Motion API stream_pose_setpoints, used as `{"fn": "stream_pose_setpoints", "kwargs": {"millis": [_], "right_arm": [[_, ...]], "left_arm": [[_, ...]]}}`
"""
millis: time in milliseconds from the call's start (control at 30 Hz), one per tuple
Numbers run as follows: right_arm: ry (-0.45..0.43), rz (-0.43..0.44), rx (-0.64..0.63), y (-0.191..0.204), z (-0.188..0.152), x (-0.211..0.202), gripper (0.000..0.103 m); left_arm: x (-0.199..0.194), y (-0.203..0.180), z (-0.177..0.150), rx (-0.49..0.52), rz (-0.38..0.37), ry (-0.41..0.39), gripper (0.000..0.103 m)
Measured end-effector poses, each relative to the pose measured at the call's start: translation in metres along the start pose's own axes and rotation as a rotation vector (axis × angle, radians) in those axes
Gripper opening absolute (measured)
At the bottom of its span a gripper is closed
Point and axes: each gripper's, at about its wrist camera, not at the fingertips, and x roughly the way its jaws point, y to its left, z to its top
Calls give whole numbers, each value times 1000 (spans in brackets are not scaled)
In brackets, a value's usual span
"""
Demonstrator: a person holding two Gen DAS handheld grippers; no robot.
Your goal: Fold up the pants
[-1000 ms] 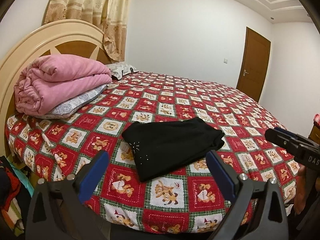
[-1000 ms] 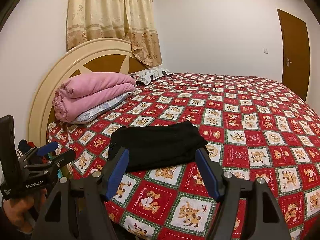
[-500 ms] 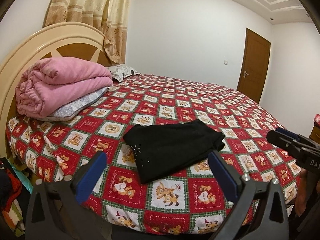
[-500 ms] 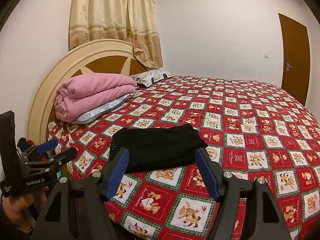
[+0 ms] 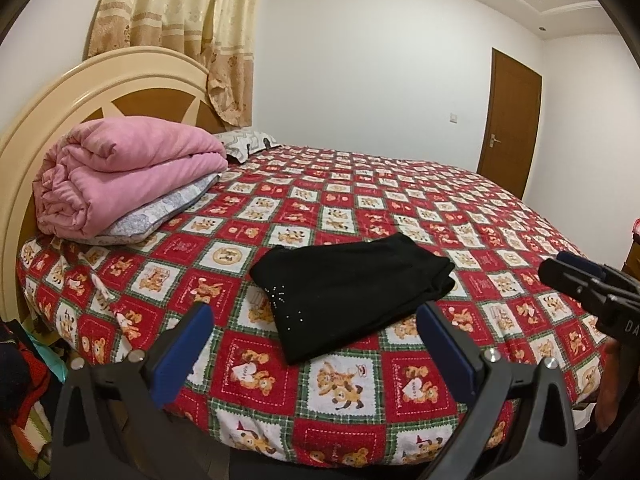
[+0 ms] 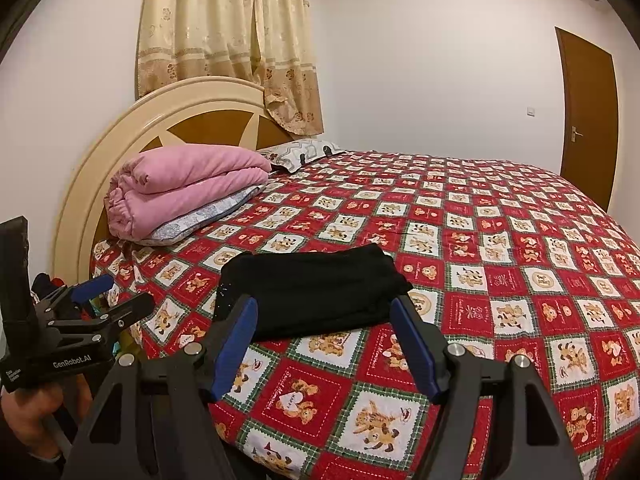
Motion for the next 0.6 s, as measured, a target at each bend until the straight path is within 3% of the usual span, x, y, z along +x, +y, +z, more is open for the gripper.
{"fn": "stream_pose_setpoints", "kwargs": {"millis": [167,300,600], "right_arm": [[0,0,1,0,0,0,70],[-6,-1,1,-2,-1,-1,71],[-16,-2,-3,-3,-4,-4,71]], "left_arm": [[0,-1,2,4,21,4,103],[1,0,3,-17,-19,16,103],[2,-3,4,-24,-15,26,103]]}}
